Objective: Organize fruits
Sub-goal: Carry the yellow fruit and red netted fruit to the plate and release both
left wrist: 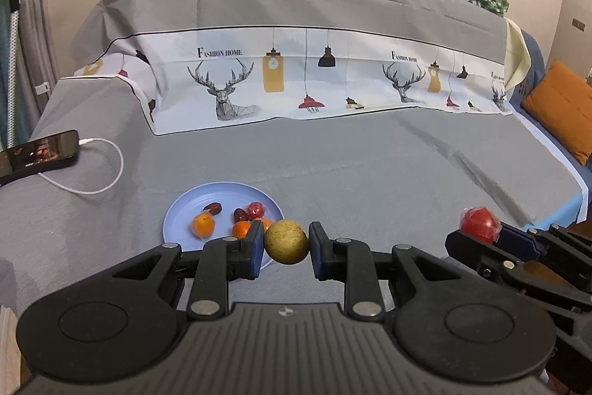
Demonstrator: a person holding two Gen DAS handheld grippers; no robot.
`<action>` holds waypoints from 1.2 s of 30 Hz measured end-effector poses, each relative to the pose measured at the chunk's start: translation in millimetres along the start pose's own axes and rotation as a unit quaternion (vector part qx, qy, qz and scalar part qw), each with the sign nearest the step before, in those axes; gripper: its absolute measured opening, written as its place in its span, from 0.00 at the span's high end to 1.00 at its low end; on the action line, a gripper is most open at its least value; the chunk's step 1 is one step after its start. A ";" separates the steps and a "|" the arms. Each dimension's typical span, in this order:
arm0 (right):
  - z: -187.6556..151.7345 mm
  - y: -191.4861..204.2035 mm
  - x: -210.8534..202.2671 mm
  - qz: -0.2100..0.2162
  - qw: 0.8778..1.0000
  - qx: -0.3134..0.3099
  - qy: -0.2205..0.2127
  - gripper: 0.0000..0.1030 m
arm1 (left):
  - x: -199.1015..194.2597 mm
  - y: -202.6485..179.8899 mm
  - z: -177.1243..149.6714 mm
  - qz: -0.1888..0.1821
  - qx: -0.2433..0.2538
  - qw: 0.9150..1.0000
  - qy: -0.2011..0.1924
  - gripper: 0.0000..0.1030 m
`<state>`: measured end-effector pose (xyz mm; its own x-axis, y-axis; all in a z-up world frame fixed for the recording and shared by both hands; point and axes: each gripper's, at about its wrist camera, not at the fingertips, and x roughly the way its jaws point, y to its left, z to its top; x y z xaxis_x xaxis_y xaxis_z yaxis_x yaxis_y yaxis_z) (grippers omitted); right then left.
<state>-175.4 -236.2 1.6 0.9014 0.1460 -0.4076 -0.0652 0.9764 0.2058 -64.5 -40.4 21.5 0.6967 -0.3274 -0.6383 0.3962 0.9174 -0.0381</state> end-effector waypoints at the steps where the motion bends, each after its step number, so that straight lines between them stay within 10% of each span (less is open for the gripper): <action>1: 0.3 2.6 -1.4 0.002 1.000 -0.004 -0.001 0.69 | -2.2 1.6 -1.1 0.001 -0.003 1.000 -0.001 0.73; 19: 3.6 35.1 1.4 0.037 0.998 -0.052 0.004 0.69 | -38.8 38.4 -13.6 0.031 -0.045 0.998 -0.024 0.73; 36: 7.9 71.9 82.2 0.061 0.992 -0.072 0.088 0.69 | 15.6 83.7 0.7 0.074 -0.075 0.993 0.047 0.73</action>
<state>-102.6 -155.2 -10.0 0.7956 0.2771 -0.5388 -0.2405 0.9607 0.1389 -20.1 31.1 8.8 0.6791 -0.1697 -0.7141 0.1948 0.9797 -0.0476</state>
